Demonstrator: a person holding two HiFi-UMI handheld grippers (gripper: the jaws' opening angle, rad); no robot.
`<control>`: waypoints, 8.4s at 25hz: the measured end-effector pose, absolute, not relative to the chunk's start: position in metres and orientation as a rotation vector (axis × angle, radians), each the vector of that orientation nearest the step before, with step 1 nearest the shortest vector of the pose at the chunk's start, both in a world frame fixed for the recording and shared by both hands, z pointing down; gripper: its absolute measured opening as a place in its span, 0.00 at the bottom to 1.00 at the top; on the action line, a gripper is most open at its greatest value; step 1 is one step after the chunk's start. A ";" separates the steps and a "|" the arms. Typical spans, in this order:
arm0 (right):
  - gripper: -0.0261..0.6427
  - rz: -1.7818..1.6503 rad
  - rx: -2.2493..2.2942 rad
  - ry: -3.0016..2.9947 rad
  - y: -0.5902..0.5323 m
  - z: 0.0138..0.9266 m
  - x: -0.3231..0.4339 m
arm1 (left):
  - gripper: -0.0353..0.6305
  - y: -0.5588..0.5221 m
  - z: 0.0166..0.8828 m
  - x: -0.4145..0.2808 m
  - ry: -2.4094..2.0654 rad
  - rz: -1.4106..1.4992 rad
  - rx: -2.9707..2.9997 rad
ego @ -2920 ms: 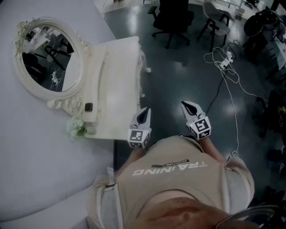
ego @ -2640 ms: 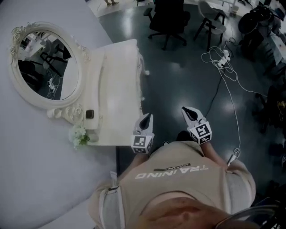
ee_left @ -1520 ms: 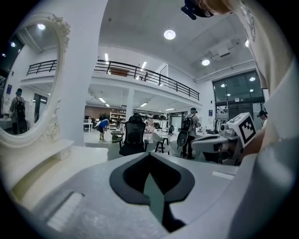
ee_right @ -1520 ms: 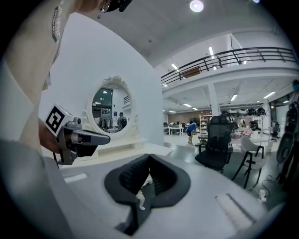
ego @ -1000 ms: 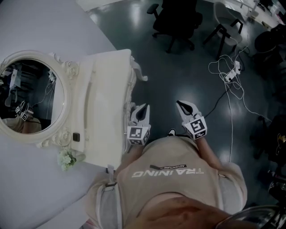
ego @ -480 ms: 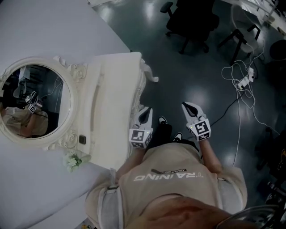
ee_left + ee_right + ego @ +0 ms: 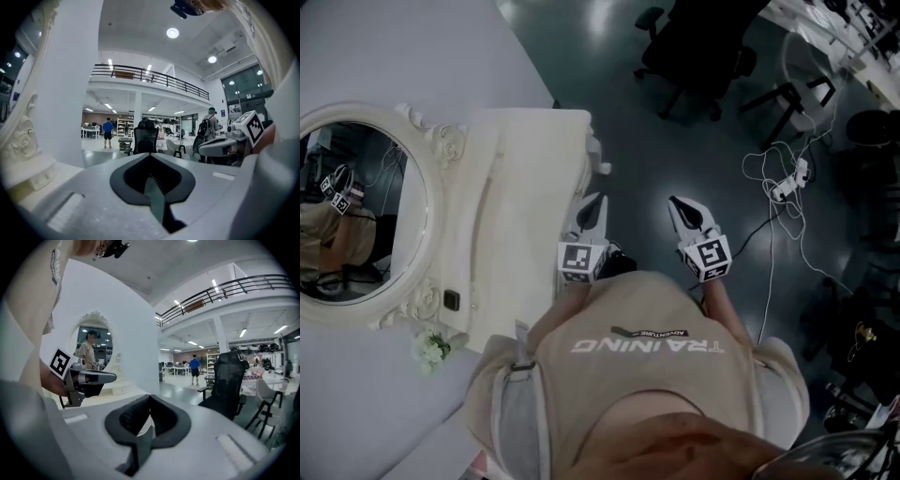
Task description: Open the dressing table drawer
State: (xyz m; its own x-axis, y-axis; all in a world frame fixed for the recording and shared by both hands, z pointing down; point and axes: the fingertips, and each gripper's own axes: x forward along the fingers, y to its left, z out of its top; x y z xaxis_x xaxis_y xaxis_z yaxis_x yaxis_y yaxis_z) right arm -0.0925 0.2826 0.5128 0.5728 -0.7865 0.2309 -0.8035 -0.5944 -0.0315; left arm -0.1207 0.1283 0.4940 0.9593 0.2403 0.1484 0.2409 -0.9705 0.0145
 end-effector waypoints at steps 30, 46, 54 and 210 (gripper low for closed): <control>0.04 0.232 2.161 -2.074 0.115 0.522 0.173 | 0.06 0.009 0.509 0.093 0.432 -0.378 -3.139; 0.04 0.131 1.656 -2.459 -0.014 0.529 0.141 | 0.06 -0.079 0.558 0.016 1.188 -0.569 -3.081; 0.04 0.123 1.584 -2.443 -0.055 0.526 0.130 | 0.06 -0.147 0.574 0.029 1.259 -0.552 -3.084; 0.04 -0.102 1.129 -2.788 -0.237 0.420 0.183 | 0.06 -0.236 0.432 0.042 1.657 -0.329 -2.710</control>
State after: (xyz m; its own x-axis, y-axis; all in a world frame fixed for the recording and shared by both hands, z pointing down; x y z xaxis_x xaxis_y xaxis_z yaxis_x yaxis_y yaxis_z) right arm 0.1828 -0.2366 0.4196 -0.7110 -0.6966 0.0964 -0.6876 0.7174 0.1120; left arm 0.0418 -0.2364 0.4317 0.4406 -0.8747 0.2018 -0.8854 -0.4605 -0.0628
